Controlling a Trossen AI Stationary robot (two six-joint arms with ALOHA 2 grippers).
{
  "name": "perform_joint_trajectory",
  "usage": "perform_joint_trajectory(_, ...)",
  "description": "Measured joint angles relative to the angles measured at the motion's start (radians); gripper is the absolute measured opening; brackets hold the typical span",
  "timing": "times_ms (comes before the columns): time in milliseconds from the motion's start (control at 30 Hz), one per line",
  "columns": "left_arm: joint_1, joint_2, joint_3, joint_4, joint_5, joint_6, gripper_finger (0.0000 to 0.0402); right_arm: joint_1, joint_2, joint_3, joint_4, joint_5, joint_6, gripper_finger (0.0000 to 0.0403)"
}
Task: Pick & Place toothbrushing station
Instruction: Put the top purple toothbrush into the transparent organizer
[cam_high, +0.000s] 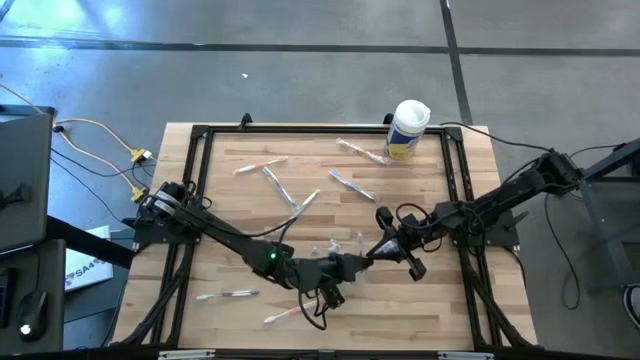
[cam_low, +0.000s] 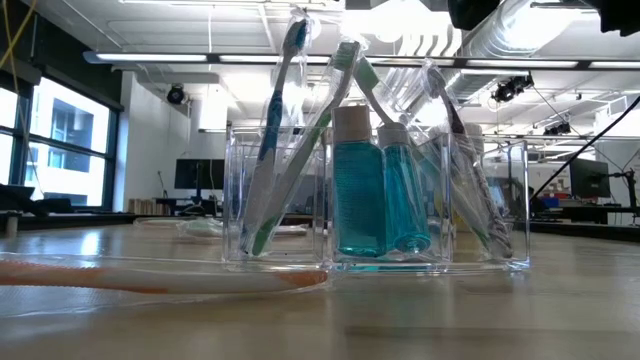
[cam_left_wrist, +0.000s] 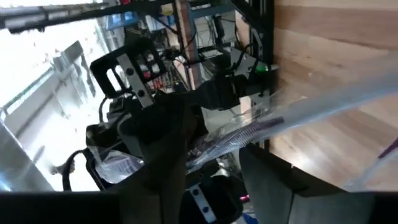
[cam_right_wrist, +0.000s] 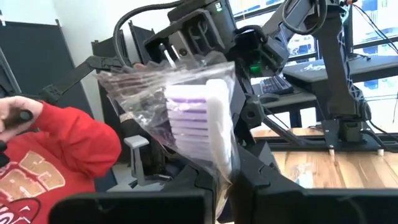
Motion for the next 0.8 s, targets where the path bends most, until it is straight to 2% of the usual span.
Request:
perform_joint_trajectory(167, -0.003, 0.002, 0.001, 0.126, -0.136, -0.129, 0.0169, -0.001, -0.018, 0.003, -0.002, 0.011, 0.007, 0.0009)
perform_joint_trajectory(467, -0.033, -0.044, 0.008, 0.118, -0.330, -0.243, 0.0171, 0.026, -0.133, -0.006, -0.237, 0.081, -0.037, 0.0009)
perform_joint_trajectory(567, -0.047, -0.059, 0.005, 0.055, -0.346, -0.271, 0.0171, 0.057, -0.178, 0.000, -0.251, 0.168, -0.048, 0.0009)
perform_joint_trajectory(667, -0.069, -0.103, 0.010, -0.006, -0.366, -0.325, 0.0171, 0.092, -0.203, -0.002, -0.292, 0.207, -0.060, 0.0009)
perform_joint_trajectory(800, -0.111, -0.186, 0.019, -0.093, -0.445, -0.421, 0.0171, 0.151, -0.231, -0.002, -0.311, 0.263, -0.118, 0.0009)
